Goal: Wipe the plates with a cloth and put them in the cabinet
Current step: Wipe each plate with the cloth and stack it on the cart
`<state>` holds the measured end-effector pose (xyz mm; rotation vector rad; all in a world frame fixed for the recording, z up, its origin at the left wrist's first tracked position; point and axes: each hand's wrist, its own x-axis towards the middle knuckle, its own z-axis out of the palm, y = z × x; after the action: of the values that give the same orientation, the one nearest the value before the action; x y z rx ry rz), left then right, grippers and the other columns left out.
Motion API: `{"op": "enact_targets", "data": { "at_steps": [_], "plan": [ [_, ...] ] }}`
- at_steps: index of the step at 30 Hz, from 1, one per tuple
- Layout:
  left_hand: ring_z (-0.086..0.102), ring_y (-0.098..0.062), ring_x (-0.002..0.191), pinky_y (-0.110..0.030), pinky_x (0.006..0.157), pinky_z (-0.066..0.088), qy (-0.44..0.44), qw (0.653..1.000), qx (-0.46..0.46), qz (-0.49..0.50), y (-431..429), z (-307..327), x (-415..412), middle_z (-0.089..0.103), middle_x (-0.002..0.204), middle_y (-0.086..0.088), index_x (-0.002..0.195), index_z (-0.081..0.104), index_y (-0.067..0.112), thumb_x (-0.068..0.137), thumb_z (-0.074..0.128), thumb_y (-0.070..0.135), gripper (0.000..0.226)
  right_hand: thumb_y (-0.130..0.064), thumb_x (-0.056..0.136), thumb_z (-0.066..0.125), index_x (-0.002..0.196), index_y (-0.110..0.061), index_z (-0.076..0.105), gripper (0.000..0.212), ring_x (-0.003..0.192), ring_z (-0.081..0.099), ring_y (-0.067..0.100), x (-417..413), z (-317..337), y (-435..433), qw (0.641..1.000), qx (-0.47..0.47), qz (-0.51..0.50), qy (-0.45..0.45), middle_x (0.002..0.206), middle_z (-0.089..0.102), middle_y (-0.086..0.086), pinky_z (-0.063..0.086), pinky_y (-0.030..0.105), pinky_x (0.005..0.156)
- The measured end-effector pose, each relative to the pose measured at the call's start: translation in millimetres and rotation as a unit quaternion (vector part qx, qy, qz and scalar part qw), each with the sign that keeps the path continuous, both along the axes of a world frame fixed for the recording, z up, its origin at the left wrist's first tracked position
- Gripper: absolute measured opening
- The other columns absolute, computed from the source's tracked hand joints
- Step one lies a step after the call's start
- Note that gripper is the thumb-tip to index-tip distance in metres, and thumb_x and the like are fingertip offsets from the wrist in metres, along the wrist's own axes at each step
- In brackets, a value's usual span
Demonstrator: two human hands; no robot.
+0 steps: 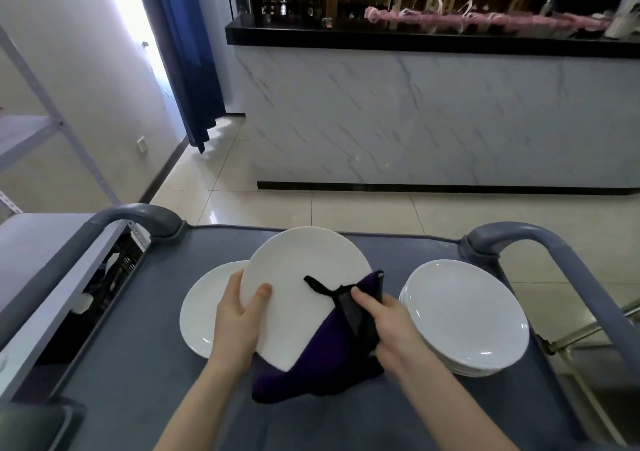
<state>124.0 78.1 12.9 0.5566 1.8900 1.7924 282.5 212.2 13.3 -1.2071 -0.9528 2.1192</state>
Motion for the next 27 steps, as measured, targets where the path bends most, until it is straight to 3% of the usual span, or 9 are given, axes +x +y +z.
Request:
{"op": "enact_targets", "data": {
  "at_steps": [3, 6, 8, 10, 14, 17, 19, 23, 27],
  "plan": [
    [0.064, 0.007, 0.088, -0.017, 0.067, 0.049, 0.11, 0.987, -0.062, -0.104, -7.1, 11.5, -14.7, 0.067, 0.1, 0.029, 0.101, 0.058, 0.061, 0.091, 0.067, 0.037, 0.028, -0.017, 0.084, 0.075, 0.091, -0.004, 0.073, 0.015, 0.077, 0.07, 0.018, -2.0, 18.6, 20.2, 0.981, 0.162, 0.092, -0.059, 0.086, 0.076, 0.008, 0.055, 0.026, 0.064],
    [0.061, 0.011, 0.094, -0.003, 0.069, 0.043, 0.2, 0.954, -0.11, -0.194, -4.8, 25.0, -23.2, 0.065, 0.101, 0.033, 0.102, 0.057, 0.064, 0.094, 0.07, 0.031, 0.036, -0.023, 0.08, 0.08, 0.087, -0.007, 0.073, 0.018, 0.073, 0.064, 0.009, -13.0, 37.0, 32.1, 0.905, 0.32, 0.247, -0.134, 0.076, 0.07, -0.002, 0.049, 0.025, 0.069],
    [0.06, 0.008, 0.097, -0.004, 0.075, 0.041, 0.252, 0.931, -0.13, -0.228, -3.6, 30.1, -24.0, 0.065, 0.101, 0.031, 0.102, 0.058, 0.065, 0.094, 0.07, 0.029, 0.039, -0.031, 0.077, 0.081, 0.084, -0.013, 0.073, 0.022, 0.068, 0.058, 0.005, -24.0, 41.5, 29.0, 0.843, 0.4, 0.317, -0.173, 0.071, 0.065, -0.003, 0.044, 0.023, 0.065],
    [0.062, 0.005, 0.098, -0.006, 0.078, 0.042, 0.265, 0.929, -0.118, -0.231, -6.5, 28.5, -22.5, 0.068, 0.102, 0.028, 0.104, 0.061, 0.062, 0.094, 0.069, 0.025, 0.039, -0.038, 0.077, 0.08, 0.083, -0.017, 0.072, 0.023, 0.068, 0.055, 0.005, -30.5, 39.4, 22.4, 0.81, 0.447, 0.329, -0.188, 0.074, 0.066, 0.004, 0.041, 0.023, 0.063],
    [0.066, 0.003, 0.094, -0.008, 0.074, 0.047, 0.171, 0.973, -0.058, -0.146, -23.7, 22.7, -18.6, 0.072, 0.101, 0.023, 0.103, 0.068, 0.053, 0.089, 0.069, 0.034, 0.023, -0.025, 0.084, 0.075, 0.086, -0.006, 0.069, 0.02, 0.07, 0.057, 0.009, -15.2, 32.2, 21.6, 0.875, 0.373, 0.276, -0.14, 0.074, 0.063, 0.002, 0.044, 0.023, 0.066],
    [0.069, 0.002, 0.083, -0.019, 0.067, 0.053, 0.062, 0.998, 0.01, -0.021, -29.4, 16.7, -12.5, 0.074, 0.097, 0.019, 0.1, 0.071, 0.05, 0.083, 0.066, 0.04, 0.02, -0.019, 0.086, 0.073, 0.095, -0.001, 0.07, 0.02, 0.078, 0.066, 0.015, 3.4, 11.2, 7.0, 0.96, 0.204, 0.177, -0.074, 0.088, 0.072, 0.008, 0.052, 0.027, 0.072],
    [0.071, -0.003, 0.081, -0.031, 0.069, 0.056, -0.012, 0.997, 0.054, 0.053, -25.0, 12.8, -7.5, 0.075, 0.095, 0.014, 0.098, 0.071, 0.047, 0.088, 0.068, 0.034, 0.017, -0.018, 0.085, 0.074, 0.096, -0.002, 0.072, 0.02, 0.082, 0.069, 0.022, 5.4, -7.4, -18.6, 0.989, 0.095, 0.108, -0.039, 0.095, 0.075, 0.015, 0.054, 0.033, 0.073],
    [0.072, -0.014, 0.09, -0.035, 0.073, 0.056, -0.054, 0.995, 0.061, 0.061, -15.7, 14.1, -8.3, 0.076, 0.098, 0.01, 0.103, 0.071, 0.042, 0.098, 0.065, 0.02, 0.023, -0.016, 0.082, 0.077, 0.092, -0.002, 0.072, 0.018, 0.083, 0.071, 0.028, -2.8, -21.3, -42.8, 0.994, 0.049, 0.079, -0.056, 0.093, 0.075, 0.019, 0.056, 0.041, 0.077],
    [0.072, -0.008, 0.087, -0.025, 0.067, 0.057, 0.012, 0.999, 0.009, -0.042, -21.2, 27.1, -25.2, 0.075, 0.1, 0.012, 0.104, 0.069, 0.047, 0.084, 0.067, 0.039, 0.021, -0.01, 0.08, 0.077, 0.09, -0.003, 0.073, 0.013, 0.082, 0.07, 0.025, -6.3, 3.5, -11.5, 0.984, 0.147, 0.088, -0.045, 0.091, 0.076, 0.013, 0.056, 0.04, 0.079]
  ]
}}
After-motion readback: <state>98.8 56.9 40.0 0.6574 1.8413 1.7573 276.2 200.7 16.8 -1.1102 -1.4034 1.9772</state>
